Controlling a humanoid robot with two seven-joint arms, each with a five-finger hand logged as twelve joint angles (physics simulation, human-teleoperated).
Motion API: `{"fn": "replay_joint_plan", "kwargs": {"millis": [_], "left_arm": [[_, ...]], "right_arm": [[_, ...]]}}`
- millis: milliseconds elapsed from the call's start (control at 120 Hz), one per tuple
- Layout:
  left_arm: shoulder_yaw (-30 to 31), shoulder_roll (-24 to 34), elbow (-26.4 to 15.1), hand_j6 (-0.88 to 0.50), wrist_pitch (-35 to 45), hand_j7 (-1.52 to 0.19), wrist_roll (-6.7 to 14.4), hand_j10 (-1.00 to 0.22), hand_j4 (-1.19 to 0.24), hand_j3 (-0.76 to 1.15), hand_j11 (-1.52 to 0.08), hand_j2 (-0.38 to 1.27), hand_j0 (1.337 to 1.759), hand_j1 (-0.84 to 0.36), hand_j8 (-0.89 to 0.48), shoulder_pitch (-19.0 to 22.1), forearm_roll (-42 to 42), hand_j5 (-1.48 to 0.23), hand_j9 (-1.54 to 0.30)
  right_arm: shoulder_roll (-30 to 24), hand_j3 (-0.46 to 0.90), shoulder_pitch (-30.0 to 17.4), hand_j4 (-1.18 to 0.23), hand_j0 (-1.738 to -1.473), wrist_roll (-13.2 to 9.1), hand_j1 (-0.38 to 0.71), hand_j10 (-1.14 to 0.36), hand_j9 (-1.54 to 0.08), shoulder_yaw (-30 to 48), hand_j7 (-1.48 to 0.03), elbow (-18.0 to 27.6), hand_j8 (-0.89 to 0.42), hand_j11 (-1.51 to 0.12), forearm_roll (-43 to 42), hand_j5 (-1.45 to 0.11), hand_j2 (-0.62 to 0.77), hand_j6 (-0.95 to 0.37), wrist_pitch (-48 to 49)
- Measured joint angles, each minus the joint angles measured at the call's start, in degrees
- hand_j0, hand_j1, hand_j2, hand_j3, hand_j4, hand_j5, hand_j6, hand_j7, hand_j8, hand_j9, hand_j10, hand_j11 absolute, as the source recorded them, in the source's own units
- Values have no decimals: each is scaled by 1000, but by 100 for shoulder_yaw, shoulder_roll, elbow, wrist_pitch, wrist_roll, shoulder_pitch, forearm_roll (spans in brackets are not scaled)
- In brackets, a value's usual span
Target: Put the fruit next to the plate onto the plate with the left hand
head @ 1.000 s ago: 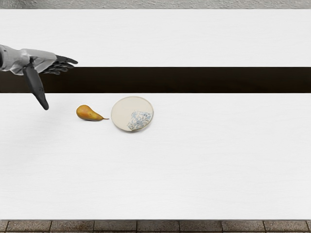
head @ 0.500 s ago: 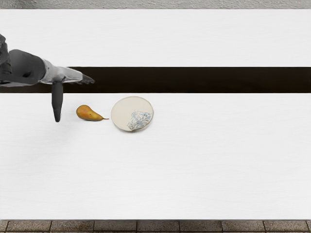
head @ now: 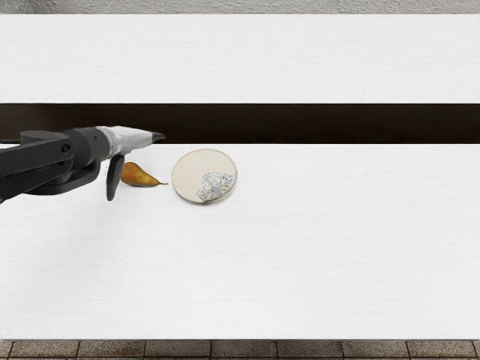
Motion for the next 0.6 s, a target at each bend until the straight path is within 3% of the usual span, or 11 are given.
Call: {"fn": "replay_joint_plan", "kwargs": {"millis": [267, 600], "left_arm": [[117, -52, 120, -25, -268, -26, 1, -23, -23, 0, -26, 6, 1658, 326, -24, -130, 6, -27, -26], [122, -312, 452, -169, -301, -214, 2, -167, -168, 0, -213, 35, 1658, 153, -168, -125, -26, -214, -213]], "right_arm": [[0, 0, -1, -34, -1658, 0, -308, -34, -44, 0, -44, 0, -34, -44, 0, -44, -7, -34, 0], [0, 0, -2, -34, -1658, 0, -308, -34, -44, 0, -44, 0, -34, -44, 0, -44, -7, -34, 0]]}}
